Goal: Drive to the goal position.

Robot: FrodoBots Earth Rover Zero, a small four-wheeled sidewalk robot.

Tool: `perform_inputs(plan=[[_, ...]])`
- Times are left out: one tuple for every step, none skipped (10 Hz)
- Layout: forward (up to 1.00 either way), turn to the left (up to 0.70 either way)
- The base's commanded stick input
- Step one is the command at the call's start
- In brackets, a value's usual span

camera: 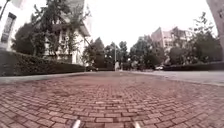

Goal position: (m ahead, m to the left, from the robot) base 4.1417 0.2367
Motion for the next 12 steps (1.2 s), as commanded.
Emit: perform_inputs(plan=[[0.70,0.00],[0.70,-0.01],[0.70,-0.03],[0.70,-0.02],[0.70,0.00],[0.70,0.00],[0.70,0.00],[0.70,0.00],[0.70,0.00],[0.70,0.00],[0.70,-0.10],[0.70,-0.10]])
